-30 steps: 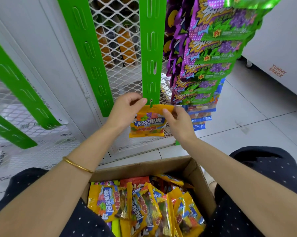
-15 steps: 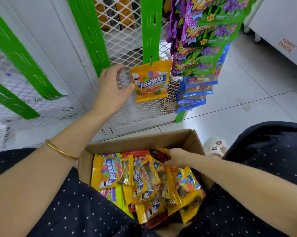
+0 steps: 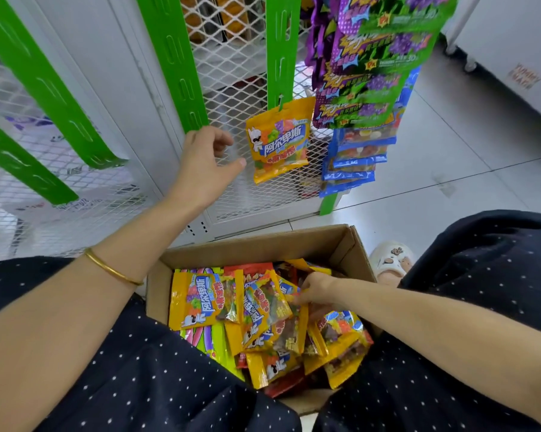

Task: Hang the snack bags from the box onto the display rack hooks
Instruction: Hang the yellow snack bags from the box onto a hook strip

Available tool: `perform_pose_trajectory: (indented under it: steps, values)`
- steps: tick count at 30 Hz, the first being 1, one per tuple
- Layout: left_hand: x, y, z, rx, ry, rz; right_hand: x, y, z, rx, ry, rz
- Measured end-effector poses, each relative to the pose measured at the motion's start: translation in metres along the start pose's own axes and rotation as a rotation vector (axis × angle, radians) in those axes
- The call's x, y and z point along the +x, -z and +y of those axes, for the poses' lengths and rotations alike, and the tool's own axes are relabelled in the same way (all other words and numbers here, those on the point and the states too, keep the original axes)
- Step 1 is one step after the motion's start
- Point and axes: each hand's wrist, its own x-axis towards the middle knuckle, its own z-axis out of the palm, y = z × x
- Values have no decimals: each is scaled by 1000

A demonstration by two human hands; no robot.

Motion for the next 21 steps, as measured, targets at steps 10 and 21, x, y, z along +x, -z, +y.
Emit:
perform_pose_trajectory:
  steps: [10,21]
  values:
    - [-16,2,-1,0,9,-123,-35,34,-26,-212,168,159]
    - [-42,-16,14,-154,362,-568,-139,131,-49,325,743,-1]
